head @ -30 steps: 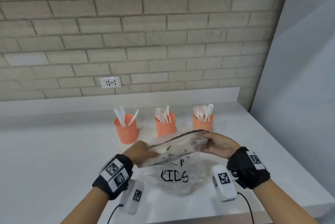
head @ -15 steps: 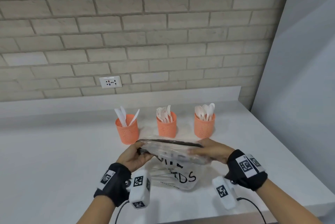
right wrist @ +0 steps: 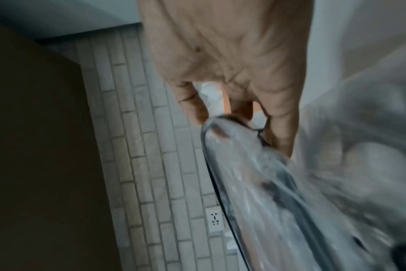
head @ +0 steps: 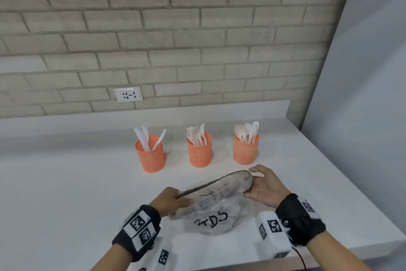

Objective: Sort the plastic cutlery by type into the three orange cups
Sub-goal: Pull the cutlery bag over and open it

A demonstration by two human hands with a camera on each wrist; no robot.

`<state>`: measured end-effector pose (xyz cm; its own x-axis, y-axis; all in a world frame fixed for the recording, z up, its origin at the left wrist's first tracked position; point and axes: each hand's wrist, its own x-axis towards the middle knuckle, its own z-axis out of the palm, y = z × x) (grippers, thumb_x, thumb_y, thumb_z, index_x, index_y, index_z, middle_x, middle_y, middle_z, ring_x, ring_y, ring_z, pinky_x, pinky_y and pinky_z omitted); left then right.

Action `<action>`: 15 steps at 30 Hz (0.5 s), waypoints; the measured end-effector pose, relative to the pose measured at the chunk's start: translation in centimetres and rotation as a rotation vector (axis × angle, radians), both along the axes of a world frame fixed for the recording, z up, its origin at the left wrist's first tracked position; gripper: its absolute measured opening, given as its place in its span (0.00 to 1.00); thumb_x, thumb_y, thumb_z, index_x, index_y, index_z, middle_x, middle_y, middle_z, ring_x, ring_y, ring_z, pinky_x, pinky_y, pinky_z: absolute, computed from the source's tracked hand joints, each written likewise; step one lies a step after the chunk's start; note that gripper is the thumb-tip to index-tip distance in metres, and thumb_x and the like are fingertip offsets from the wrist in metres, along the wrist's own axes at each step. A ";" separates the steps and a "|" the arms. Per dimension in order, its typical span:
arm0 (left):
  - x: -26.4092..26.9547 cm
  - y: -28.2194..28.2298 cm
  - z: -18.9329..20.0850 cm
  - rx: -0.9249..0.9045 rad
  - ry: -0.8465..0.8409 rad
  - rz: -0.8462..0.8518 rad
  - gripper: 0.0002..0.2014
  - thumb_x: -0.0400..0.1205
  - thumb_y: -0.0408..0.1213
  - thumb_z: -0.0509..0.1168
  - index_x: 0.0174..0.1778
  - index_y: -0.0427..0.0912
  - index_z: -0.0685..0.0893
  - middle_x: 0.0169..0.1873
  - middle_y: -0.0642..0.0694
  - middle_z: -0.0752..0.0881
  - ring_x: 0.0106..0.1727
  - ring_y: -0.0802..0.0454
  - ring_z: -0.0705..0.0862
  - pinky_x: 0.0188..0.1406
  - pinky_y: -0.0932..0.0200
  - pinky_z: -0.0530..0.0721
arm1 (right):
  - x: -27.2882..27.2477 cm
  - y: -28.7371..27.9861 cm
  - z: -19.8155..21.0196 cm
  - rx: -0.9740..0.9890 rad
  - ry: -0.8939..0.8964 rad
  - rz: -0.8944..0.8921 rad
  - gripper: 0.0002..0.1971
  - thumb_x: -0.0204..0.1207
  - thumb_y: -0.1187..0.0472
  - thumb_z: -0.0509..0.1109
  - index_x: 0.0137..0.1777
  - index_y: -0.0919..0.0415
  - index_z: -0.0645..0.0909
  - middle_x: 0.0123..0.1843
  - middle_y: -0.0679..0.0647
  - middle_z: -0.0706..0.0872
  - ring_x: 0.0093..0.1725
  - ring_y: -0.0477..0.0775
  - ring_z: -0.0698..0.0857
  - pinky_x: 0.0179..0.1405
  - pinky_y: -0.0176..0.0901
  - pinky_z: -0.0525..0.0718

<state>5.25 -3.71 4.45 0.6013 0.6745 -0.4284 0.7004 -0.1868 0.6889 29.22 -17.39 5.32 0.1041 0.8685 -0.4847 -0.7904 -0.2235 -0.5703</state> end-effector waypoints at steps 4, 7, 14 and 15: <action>0.1 0.4 1.2 -0.624 -0.388 0.196 0.09 0.81 0.38 0.64 0.43 0.36 0.85 0.34 0.44 0.89 0.31 0.52 0.88 0.32 0.60 0.86 | -0.5 1.1 0.6 -0.034 -0.033 -0.105 0.13 0.70 0.62 0.68 0.46 0.74 0.83 0.42 0.67 0.90 0.35 0.62 0.91 0.36 0.52 0.89; 0.2 0.9 1.1 -0.872 -0.617 0.412 0.05 0.81 0.32 0.61 0.44 0.37 0.83 0.32 0.42 0.90 0.31 0.48 0.90 0.26 0.52 0.89 | -0.4 2.1 0.8 -0.052 -0.062 -0.101 0.15 0.76 0.58 0.65 0.49 0.71 0.82 0.39 0.65 0.91 0.35 0.61 0.91 0.34 0.52 0.89; 1.3 1.6 -2.2 -1.054 -1.006 0.555 0.39 0.31 0.27 0.87 0.40 0.31 0.84 0.24 0.38 0.87 0.22 0.48 0.87 0.18 0.55 0.86 | -0.2 3.0 -0.2 -0.115 -0.264 -0.019 0.24 0.72 0.47 0.70 0.60 0.66 0.82 0.51 0.64 0.90 0.39 0.57 0.91 0.46 0.47 0.88; 1.4 1.6 -2.9 -1.056 -1.038 0.569 0.40 0.30 0.28 0.87 0.41 0.30 0.84 0.26 0.37 0.88 0.24 0.47 0.88 0.20 0.55 0.87 | -0.4 2.8 -0.5 -0.141 -0.324 0.005 0.26 0.71 0.46 0.71 0.61 0.66 0.82 0.54 0.65 0.89 0.39 0.57 0.91 0.41 0.45 0.89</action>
